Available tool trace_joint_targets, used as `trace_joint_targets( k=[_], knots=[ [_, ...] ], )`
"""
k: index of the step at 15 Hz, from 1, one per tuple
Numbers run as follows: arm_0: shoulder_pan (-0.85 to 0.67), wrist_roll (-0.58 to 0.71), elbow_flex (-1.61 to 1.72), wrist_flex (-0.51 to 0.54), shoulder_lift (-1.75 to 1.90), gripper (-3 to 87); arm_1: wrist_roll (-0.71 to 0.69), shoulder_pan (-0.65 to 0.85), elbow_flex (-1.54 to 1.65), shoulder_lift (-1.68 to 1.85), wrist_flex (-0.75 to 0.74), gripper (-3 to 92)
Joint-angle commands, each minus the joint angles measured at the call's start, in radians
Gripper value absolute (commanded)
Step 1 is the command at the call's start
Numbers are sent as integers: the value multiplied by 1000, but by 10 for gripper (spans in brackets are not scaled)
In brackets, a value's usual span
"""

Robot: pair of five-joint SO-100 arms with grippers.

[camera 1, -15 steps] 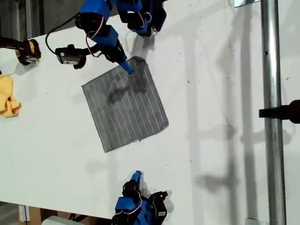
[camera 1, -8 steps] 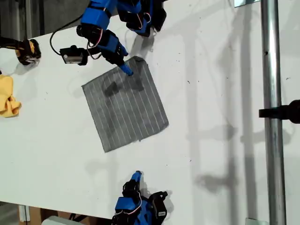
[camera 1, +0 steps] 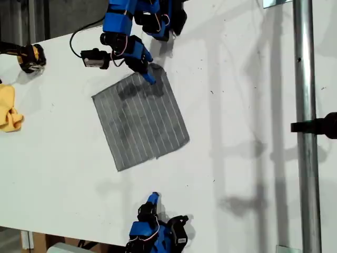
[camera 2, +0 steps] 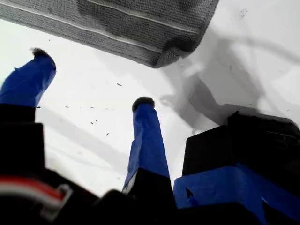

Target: Grasp corners of a towel and fold twice.

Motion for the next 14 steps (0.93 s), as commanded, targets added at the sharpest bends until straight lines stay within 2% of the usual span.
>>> trace_joint_targets(
  k=[1,6,14],
  knots=[
    [-9,6,3,9,5,-23,0,-17,-5,-48,-26,356],
    [-8,3,3,11,5,-23,41,-14,103,-126,-152,357],
    [-9,6,3,11,5,-23,2,170,249,-146,-359,353]
  ],
)
